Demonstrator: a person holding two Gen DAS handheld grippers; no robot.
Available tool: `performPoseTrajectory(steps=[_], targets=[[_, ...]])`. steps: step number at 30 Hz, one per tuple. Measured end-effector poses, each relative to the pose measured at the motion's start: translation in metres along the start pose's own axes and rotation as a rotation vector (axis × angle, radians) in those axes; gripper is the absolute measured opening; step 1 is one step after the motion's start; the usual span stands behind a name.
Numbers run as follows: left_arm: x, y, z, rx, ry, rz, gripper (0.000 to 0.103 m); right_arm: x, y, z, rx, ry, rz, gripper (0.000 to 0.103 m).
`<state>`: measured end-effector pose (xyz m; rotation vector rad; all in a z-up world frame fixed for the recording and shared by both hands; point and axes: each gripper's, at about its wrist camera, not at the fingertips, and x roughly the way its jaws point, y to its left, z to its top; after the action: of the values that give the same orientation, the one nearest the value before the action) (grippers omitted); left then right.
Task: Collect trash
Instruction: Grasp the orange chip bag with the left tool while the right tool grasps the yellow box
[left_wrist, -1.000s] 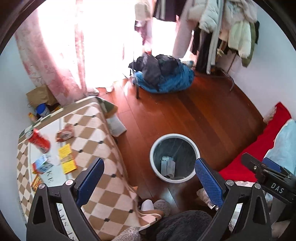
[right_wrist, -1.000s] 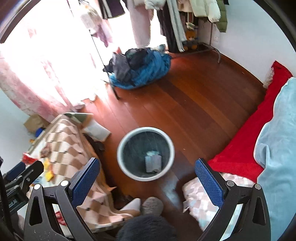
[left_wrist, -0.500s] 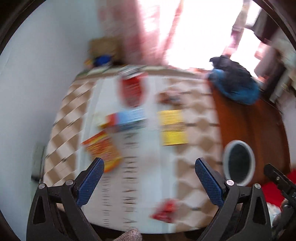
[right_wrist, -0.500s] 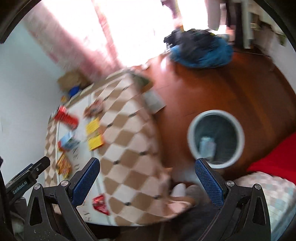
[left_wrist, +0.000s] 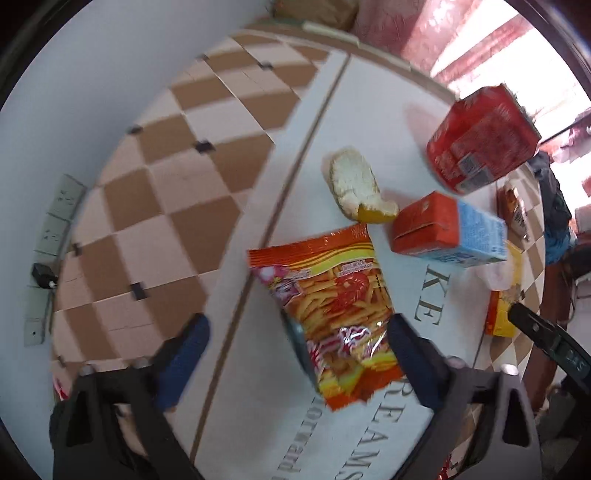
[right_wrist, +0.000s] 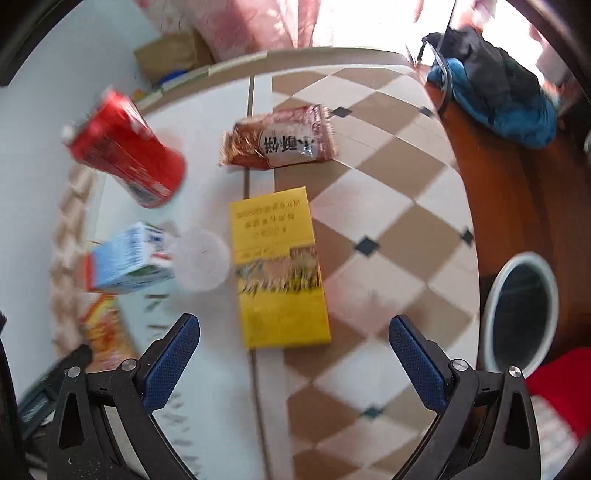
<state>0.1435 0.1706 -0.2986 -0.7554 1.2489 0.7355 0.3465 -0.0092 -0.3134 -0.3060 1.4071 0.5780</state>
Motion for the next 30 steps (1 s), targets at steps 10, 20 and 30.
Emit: performPoseTrajectory(steps=[10,20,30], targets=[[0.013,-0.021,-0.008,0.137,-0.050,0.048,0.008,0.025,0.027,0.011,-0.110,-0.001,-0.100,0.070],[0.019,-0.034,-0.027,0.212,-0.086,0.089,0.005,0.013,0.007,-0.024,-0.127,0.046,-0.093,0.059],[0.020,-0.036,-0.022,0.219,-0.076,0.079,0.005,0.015,0.013,-0.024,-0.095,0.035,-0.115,0.072]])
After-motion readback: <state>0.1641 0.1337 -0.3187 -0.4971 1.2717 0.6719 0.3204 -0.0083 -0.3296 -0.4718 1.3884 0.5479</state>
